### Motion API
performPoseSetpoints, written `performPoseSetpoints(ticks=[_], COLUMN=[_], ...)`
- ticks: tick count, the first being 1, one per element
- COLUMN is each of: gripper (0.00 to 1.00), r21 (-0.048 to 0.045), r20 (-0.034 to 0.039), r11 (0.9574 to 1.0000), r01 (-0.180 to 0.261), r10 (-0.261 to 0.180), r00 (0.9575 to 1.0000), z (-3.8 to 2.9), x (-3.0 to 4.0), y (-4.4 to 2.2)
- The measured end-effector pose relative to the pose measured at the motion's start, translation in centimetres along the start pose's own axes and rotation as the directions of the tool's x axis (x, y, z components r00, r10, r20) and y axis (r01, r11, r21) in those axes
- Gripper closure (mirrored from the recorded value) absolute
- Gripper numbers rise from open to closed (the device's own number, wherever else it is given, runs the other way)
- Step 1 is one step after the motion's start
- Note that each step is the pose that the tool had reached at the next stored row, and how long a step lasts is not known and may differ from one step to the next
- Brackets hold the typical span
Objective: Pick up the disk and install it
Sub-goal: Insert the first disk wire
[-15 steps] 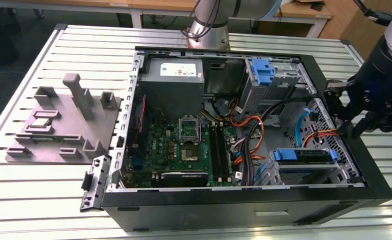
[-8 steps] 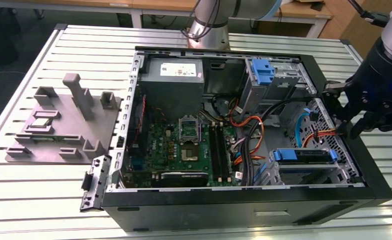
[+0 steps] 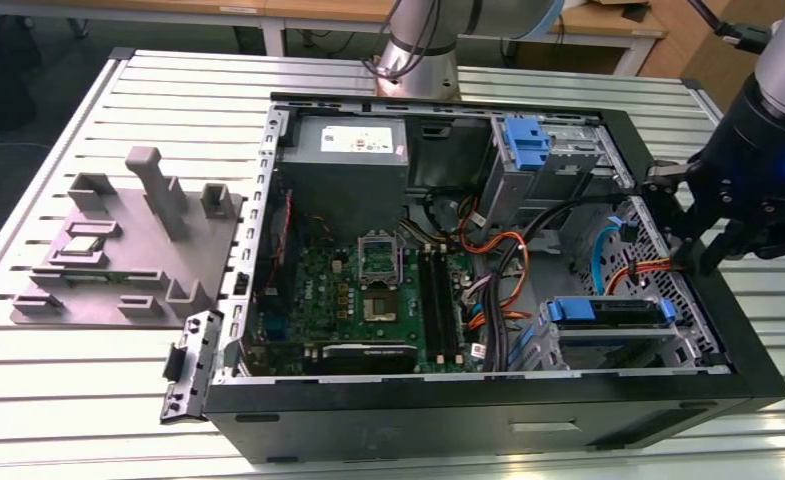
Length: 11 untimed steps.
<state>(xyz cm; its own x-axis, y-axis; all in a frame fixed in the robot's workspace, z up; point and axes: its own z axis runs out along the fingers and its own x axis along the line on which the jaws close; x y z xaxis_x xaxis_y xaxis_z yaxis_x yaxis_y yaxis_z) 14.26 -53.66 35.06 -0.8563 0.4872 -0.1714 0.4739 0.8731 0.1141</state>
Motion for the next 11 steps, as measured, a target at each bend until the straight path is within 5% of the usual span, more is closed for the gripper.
performPoseSetpoints(ticks=[3,11], gripper=[0.69,0.69], r21=[0.0065,0.0005], r20=[0.008,0.0103], r11=[0.9999,0.9992], r01=[0.009,0.041], r10=[-0.009,-0.041], r00=[0.9999,0.9991], z=[0.1,0.16], x=[0.03,0.11], y=[0.01,0.12])
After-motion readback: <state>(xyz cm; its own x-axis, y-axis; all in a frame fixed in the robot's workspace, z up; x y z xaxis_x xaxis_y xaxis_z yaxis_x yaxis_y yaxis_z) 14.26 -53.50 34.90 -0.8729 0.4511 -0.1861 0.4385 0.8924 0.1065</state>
